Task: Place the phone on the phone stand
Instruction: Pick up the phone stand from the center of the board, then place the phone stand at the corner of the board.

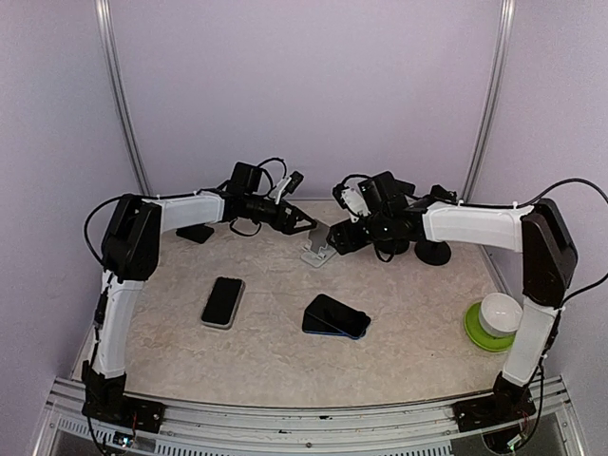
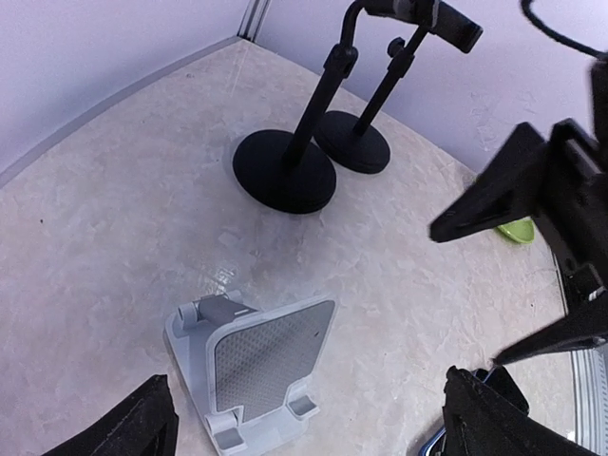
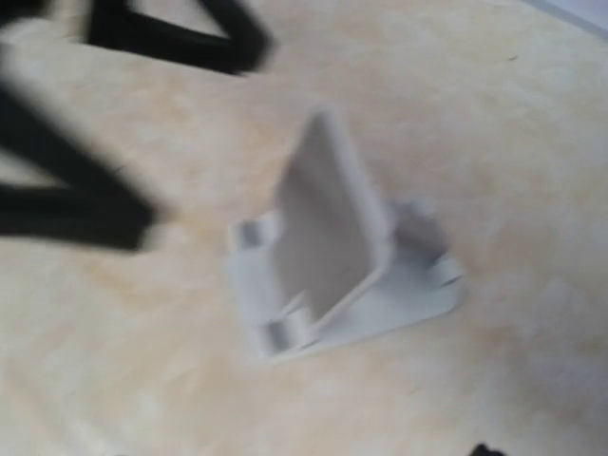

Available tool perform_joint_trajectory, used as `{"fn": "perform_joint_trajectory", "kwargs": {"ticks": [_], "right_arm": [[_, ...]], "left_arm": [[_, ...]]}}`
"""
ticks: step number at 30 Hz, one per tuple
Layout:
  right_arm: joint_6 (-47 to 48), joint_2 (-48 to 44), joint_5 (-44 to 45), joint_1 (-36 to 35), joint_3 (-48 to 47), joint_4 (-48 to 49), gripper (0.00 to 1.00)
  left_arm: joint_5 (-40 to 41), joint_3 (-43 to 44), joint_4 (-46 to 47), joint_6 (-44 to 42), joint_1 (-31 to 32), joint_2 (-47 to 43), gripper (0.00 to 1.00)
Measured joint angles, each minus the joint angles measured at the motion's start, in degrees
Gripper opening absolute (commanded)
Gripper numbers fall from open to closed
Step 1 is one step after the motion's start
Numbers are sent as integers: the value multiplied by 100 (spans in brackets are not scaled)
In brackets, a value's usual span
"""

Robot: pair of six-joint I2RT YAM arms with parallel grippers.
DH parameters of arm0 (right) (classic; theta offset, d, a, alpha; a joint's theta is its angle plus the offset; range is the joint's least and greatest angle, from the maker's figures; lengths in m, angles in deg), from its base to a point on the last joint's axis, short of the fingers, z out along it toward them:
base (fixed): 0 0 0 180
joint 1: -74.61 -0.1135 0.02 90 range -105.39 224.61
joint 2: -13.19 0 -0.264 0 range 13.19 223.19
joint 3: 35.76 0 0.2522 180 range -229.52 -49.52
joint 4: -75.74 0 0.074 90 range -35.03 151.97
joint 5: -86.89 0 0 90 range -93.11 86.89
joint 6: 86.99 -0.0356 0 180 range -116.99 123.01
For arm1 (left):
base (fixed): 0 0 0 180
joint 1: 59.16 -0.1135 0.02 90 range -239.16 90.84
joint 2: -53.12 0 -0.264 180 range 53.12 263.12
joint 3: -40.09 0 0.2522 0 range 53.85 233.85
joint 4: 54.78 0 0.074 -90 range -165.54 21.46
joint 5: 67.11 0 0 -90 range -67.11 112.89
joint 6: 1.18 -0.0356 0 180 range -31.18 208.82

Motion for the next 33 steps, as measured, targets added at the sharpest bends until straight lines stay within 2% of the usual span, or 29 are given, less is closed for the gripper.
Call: {"fn": "perform_joint_trajectory", "kwargs": {"ticks": [7, 13, 17, 19, 27, 33], "right_arm": [[-210, -599, -140, -271, 811, 37, 82], [-393, -1283, -181, -293, 1390, -2, 82], [-404, -1738, -142, -293, 1482, -31, 83], [-400, -1880, -103, -293, 1482, -33, 83], [-350, -1950, 17, -293, 1482, -142, 83], [-330, -1950, 96, -293, 1482, -160, 83]], "left_arm": [[-289, 328, 26, 72, -9, 643, 90], [-538, 575, 125, 188, 11, 946, 76], [-708, 595, 264, 262, 20, 1023, 64], [-774, 595, 319, 299, 20, 1047, 54], [-984, 595, 520, 437, 20, 1097, 32], [-1095, 592, 619, 527, 20, 1099, 4]]}}
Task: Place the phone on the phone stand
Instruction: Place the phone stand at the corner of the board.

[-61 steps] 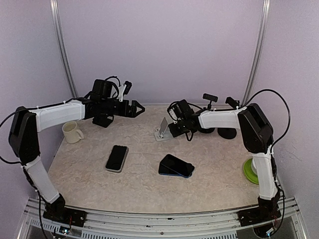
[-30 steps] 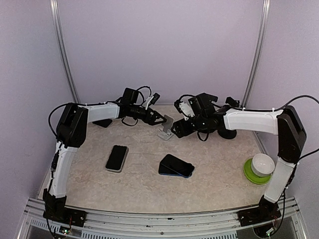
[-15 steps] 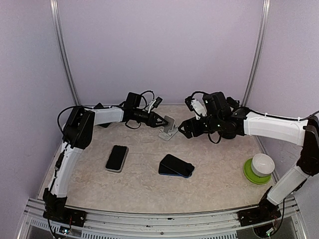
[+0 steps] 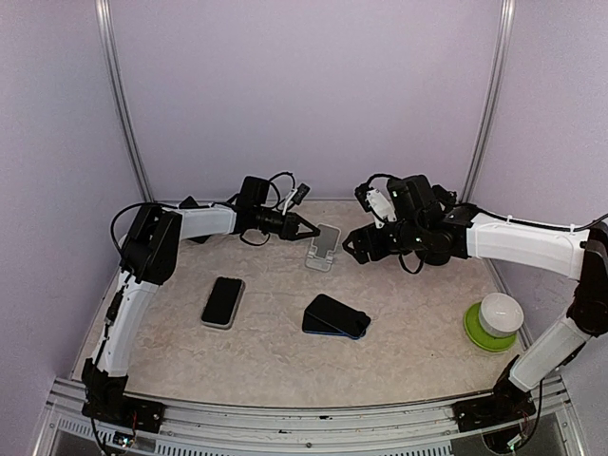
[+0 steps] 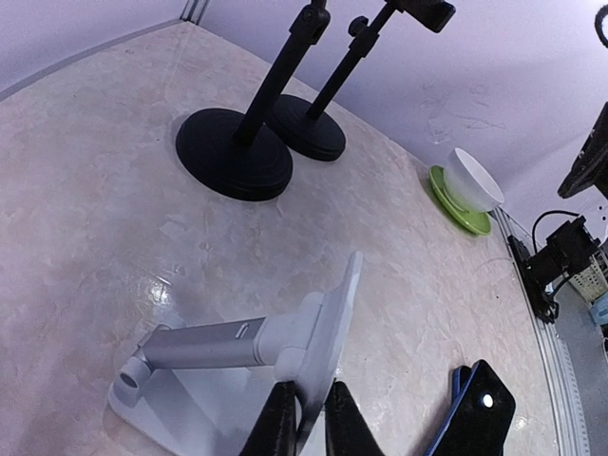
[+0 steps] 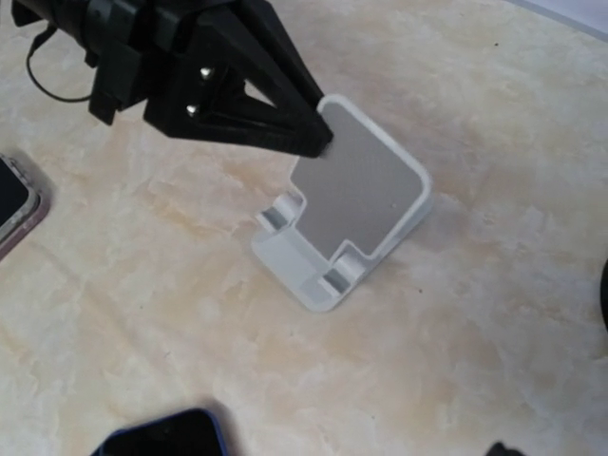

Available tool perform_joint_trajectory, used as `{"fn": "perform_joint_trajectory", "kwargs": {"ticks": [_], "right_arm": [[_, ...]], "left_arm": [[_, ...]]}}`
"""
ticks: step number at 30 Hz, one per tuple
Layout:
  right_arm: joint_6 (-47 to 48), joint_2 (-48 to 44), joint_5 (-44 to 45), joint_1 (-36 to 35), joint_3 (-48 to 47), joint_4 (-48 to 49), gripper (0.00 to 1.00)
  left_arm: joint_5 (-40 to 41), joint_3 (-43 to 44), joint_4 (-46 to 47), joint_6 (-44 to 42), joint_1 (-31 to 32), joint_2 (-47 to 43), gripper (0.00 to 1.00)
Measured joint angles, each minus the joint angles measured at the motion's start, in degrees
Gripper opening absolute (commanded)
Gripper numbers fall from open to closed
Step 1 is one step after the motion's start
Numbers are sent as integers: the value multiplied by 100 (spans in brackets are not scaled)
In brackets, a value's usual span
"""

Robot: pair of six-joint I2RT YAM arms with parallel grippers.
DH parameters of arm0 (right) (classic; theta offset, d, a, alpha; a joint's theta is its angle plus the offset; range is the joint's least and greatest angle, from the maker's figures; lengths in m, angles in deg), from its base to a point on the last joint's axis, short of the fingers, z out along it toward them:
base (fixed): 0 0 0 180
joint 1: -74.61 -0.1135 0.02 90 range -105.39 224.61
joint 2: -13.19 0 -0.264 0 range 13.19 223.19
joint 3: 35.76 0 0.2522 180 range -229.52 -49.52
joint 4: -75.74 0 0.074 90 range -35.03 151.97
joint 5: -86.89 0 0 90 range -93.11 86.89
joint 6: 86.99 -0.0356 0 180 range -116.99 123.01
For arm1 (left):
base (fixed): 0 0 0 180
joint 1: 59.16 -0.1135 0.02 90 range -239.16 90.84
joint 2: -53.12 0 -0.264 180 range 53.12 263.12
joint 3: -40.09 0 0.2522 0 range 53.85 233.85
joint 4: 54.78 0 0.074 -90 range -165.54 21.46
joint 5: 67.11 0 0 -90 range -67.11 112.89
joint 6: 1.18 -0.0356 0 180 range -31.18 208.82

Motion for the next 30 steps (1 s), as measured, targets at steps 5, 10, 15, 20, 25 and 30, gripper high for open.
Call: {"fn": "perform_joint_trajectory", "kwargs": {"ticks": [5, 10, 15, 20, 25, 30], "right_arm": [[11, 0, 28, 0, 0, -13, 84], [20, 0, 39, 0, 0, -15, 84], [20, 0, 46, 0, 0, -15, 84], [20, 0, 48, 0, 0, -15, 84], [17, 17, 48, 0, 0, -15, 84], [17, 90, 50, 0, 0, -24, 84]], "left_arm": [[-59, -26, 114, 0, -2, 0, 0], [-90, -116, 297, 9, -11, -2, 0], [52, -289, 605, 122, -83, -50, 0], [592, -348, 822, 256, -313, -146, 0], [1202, -361, 1182, 396, -743, -308, 0], [1687, -361, 1626, 581, -1134, -337, 0]]}}
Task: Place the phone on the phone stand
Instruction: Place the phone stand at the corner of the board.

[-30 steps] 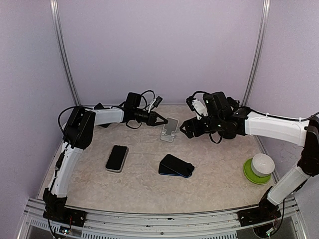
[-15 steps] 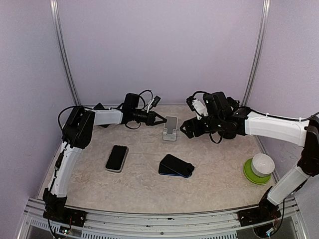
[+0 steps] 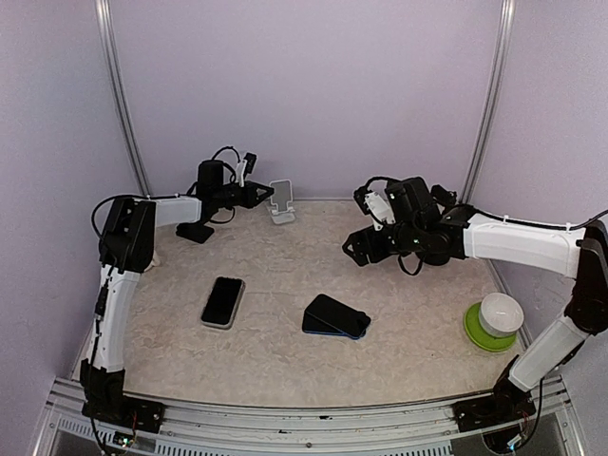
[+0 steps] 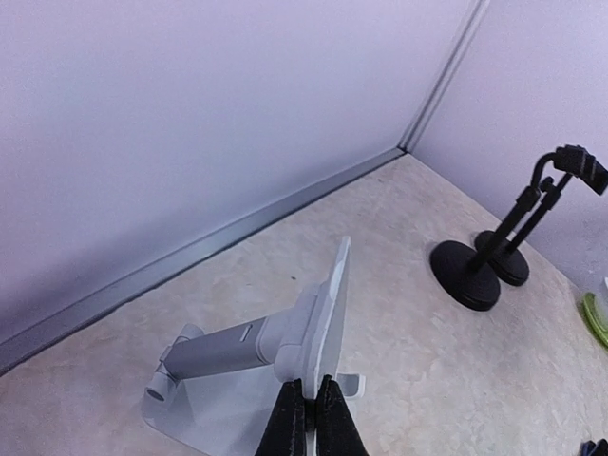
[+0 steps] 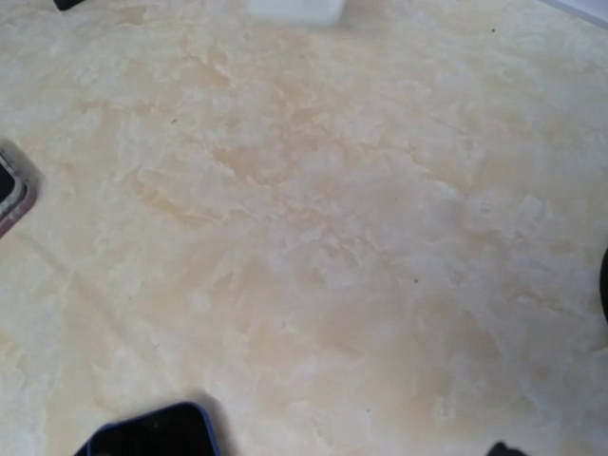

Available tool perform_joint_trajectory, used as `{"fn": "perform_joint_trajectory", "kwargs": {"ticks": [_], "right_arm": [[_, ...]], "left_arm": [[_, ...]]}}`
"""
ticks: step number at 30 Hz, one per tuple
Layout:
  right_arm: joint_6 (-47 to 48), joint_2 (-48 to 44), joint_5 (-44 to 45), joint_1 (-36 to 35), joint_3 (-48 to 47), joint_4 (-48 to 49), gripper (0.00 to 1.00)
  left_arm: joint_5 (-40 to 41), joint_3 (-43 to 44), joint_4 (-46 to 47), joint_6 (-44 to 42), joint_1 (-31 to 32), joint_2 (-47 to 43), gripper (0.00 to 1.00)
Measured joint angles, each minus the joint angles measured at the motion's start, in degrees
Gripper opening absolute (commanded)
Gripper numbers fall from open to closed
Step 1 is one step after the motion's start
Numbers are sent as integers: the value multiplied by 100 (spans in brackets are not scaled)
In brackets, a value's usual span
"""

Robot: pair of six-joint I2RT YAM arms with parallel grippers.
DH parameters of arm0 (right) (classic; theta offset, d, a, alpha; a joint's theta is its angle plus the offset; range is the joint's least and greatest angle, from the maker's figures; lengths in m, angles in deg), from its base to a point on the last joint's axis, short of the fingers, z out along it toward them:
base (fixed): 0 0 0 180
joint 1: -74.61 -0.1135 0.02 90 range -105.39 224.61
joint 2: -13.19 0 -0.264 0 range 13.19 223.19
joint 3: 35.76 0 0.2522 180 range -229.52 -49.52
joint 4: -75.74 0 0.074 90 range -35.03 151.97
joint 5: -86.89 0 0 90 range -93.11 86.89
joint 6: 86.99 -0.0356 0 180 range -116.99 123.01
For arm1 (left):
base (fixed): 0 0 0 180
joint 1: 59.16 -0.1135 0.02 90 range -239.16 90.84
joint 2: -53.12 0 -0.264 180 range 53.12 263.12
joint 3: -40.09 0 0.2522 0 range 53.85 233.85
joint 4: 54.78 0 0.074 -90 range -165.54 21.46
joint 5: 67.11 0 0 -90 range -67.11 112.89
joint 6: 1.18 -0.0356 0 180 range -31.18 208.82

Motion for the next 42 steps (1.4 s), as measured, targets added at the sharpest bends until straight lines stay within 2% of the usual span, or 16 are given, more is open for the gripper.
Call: {"fn": "perform_joint_trajectory", "kwargs": {"ticks": [7, 16, 34, 42], "right_arm": [[2, 142, 2, 0, -4, -85, 84], [42, 201, 48, 0, -11, -216, 84], [68, 260, 52, 0, -13, -247, 84], [68, 289, 46, 0, -57, -256, 84]], "left_arm": [[820, 37, 107, 0, -157, 0, 0], [1368, 7, 262, 109, -190, 0, 0], [1119, -140, 490, 407, -645, 240, 0], [1099, -144, 431, 466, -619, 278, 12]]}}
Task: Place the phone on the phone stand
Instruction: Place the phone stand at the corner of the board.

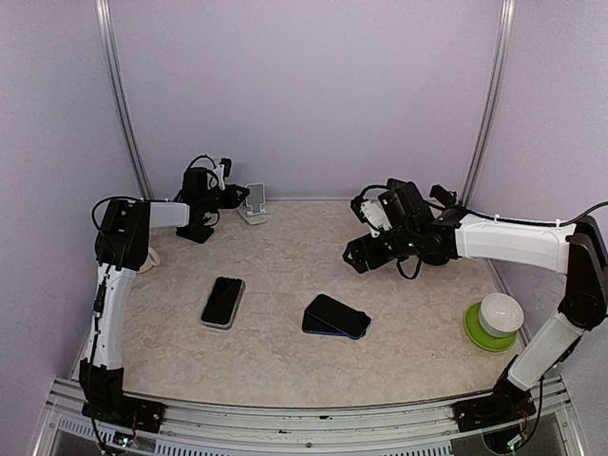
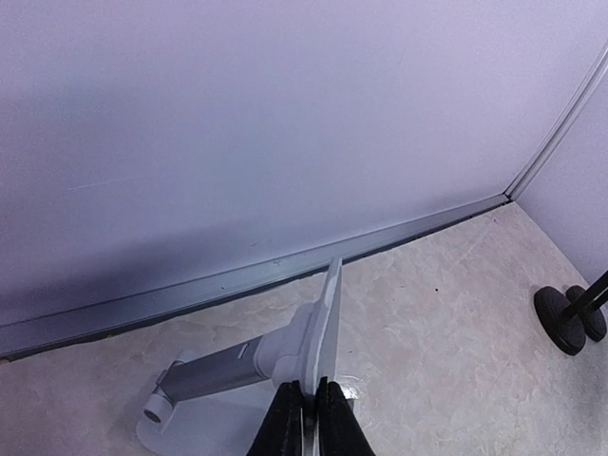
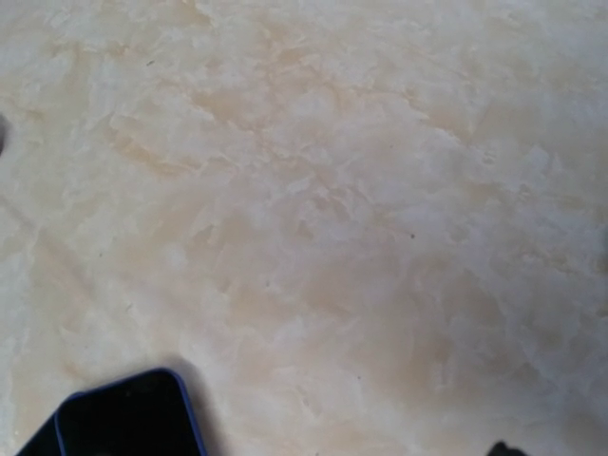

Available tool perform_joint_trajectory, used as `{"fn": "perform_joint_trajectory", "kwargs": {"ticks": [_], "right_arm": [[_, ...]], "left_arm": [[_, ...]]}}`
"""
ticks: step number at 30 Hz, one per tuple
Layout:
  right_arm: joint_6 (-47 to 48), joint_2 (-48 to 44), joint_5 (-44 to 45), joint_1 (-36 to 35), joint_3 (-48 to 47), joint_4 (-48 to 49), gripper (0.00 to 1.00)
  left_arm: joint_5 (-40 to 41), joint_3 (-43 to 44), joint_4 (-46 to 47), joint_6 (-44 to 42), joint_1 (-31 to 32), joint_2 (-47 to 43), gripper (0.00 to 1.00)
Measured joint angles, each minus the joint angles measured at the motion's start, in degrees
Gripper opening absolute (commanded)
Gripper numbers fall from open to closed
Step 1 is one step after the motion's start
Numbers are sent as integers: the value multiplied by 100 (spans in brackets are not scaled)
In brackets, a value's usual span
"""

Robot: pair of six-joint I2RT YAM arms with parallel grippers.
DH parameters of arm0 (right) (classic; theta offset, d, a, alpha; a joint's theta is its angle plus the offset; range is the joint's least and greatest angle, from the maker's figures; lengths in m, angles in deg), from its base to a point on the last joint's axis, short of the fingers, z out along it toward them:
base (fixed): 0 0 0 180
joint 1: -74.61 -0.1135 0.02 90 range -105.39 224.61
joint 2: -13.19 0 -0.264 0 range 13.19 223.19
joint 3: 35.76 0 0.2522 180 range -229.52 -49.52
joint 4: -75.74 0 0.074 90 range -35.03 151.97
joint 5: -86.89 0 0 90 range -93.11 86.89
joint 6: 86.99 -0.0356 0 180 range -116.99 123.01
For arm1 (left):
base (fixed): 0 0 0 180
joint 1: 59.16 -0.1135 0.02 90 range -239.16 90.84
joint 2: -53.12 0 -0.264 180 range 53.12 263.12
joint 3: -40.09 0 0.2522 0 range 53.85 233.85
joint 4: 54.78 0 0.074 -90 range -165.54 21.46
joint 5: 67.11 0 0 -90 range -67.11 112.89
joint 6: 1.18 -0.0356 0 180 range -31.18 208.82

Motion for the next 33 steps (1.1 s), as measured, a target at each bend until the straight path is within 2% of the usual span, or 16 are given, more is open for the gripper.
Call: {"fn": "perform_joint_trajectory", "kwargs": {"ticks": [4, 7, 9, 14, 17, 19, 21, 33], "right_arm": [[7, 0, 0, 0, -20, -7, 84], [17, 0, 0, 0, -22, -9, 84], [20, 0, 0, 0, -35, -17, 84], [35, 0, -7, 0, -96, -31, 86], [48, 2, -13, 0, -96, -35, 91], [52, 17, -28, 0, -107, -37, 98], [76, 61, -68, 0, -146, -66, 100], [382, 363, -446, -7, -289, -420, 100]], "left_arm": [[-42, 0, -13, 37, 20, 0, 28], [-48, 0, -46, 74, 22, 0, 32], [-46, -2, -85, 68, 24, 0, 39], [-20, -256, -81, 94, 35, -7, 67], [0, -487, -87, 164, 39, -17, 86], [22, -625, -103, 179, 42, -52, 98], [61, -721, -142, 227, 44, -118, 99], [315, -922, -284, 289, 98, -1117, 99]]}}
